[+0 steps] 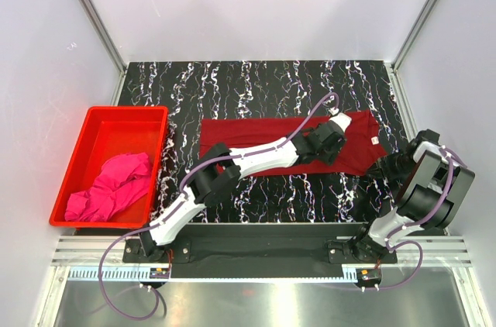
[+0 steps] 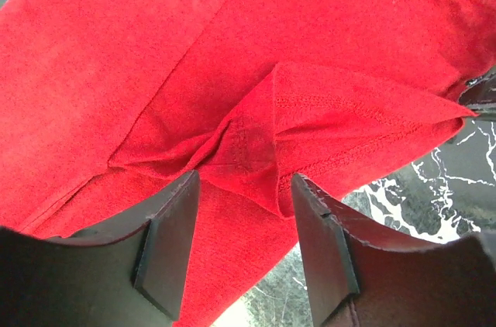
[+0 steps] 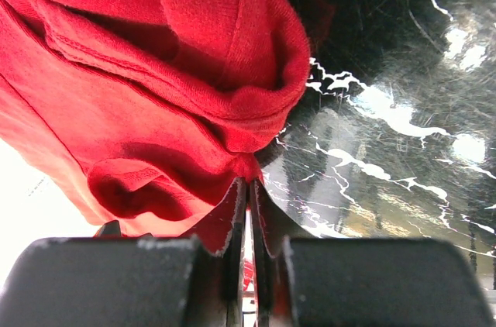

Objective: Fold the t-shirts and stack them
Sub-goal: Fold the tshirt

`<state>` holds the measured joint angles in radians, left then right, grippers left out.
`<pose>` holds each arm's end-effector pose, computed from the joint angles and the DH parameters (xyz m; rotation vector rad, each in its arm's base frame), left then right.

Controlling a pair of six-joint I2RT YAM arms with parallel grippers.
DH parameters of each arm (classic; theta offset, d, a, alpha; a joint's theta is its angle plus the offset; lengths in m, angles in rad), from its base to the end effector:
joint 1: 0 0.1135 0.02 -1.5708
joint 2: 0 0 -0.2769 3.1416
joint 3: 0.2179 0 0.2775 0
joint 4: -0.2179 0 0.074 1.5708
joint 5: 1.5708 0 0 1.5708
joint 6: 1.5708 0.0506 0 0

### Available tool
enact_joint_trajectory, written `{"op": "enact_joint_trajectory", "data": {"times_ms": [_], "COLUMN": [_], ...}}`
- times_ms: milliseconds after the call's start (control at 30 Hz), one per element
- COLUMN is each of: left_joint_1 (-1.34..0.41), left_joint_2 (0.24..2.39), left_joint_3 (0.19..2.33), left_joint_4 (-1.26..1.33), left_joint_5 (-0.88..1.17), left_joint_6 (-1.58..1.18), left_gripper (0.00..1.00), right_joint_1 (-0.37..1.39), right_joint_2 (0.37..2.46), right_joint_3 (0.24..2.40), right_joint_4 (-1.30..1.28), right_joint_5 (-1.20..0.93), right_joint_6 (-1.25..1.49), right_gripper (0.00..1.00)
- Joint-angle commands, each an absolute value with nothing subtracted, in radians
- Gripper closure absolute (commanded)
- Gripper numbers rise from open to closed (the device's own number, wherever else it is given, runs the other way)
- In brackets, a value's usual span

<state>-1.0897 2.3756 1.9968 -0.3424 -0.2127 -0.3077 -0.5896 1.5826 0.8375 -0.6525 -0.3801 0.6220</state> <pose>0.2807 -0.5147 0.1795 0.7799 2.1856 -0.4849 0.2464 -0.1423 0.1316 1.6242 2.4305 0.5663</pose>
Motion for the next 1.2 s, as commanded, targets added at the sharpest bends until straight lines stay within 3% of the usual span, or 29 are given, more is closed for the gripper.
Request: {"op": "enact_joint_trajectory", "data": {"times_ms": [0, 267, 767, 1033, 1133, 1167], "left_joint_1": [-1.104, -1.112, -1.112, -1.114, -1.112, -1.112], "left_joint_2": [2.355, 2.436, 2.459, 2.471, 2.473, 2.473], "left_joint_3": [2.052, 2.115, 2.089, 2.095, 2.095, 2.091], "left_joint_4": [-0.278, -0.25, -0.227, -0.218, -0.227, -0.229], "left_joint_5": [-0.268, -0.344, -0.328, -0.295, -0.301, -0.304], "left_joint_6": [-0.324, -0.285, -0.259, -0.265, -0.261, -0.259], "left_gripper": [0.44, 0.45, 0.58, 0.58, 0.64, 0.72], "right_joint_1": [-0.594, -0.594, -0.592, -0.592, -0.592, -0.592], "right_joint_2": [1.566, 1.565, 1.577, 1.585, 1.585, 1.585], "right_joint_3": [0.861, 0.853, 0.859, 0.862, 0.864, 0.862], "right_joint_4": [-0.658, -0.654, -0.649, -0.653, -0.655, -0.655], "right_joint_5": [-0.38, -0.39, -0.391, -0.385, -0.382, -0.382], "right_joint_6": [0.612, 0.612, 0.617, 0.609, 0.607, 0.607], "right_gripper": [0.91, 0.91, 0.92, 0.92, 0.92, 0.93]}}
